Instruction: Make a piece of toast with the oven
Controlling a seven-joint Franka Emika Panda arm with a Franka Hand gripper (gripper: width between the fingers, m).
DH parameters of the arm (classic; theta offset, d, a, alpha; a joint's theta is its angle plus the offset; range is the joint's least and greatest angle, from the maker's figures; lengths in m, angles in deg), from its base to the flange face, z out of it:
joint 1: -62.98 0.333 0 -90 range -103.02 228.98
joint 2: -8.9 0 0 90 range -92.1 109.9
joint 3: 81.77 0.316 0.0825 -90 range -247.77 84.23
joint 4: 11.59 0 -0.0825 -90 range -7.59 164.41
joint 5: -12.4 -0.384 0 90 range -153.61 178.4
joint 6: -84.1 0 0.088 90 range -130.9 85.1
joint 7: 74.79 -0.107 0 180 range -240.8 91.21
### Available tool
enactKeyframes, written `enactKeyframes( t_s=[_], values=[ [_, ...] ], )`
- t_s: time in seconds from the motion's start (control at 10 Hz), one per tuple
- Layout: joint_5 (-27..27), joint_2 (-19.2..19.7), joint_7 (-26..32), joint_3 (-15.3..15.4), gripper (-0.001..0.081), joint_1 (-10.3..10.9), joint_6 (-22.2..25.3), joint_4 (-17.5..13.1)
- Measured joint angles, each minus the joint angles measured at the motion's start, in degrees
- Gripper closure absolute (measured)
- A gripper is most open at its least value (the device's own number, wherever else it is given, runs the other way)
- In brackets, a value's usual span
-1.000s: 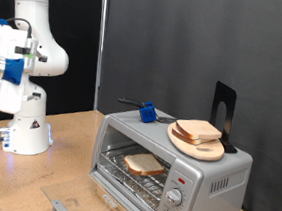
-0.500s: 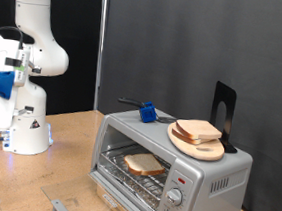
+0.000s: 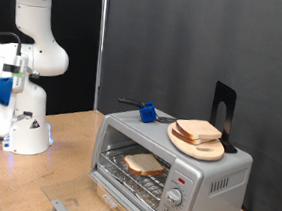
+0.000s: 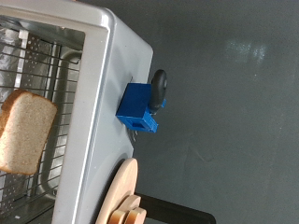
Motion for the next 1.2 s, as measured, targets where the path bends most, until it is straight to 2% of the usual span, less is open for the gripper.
enactKeyframes(
  t_s=[0.2,0.6,1.2],
  values=[
    [0.0,0.65,-2.73,0.38,0.0006,0.24,-5.03,0.63],
    [-0.09,8.07,-4.6,2.45,0.0006,0.67,-14.78,0.3],
    [0.59,18.91,3.19,3.55,0.0006,0.64,-27.71,-0.19]
  ],
)
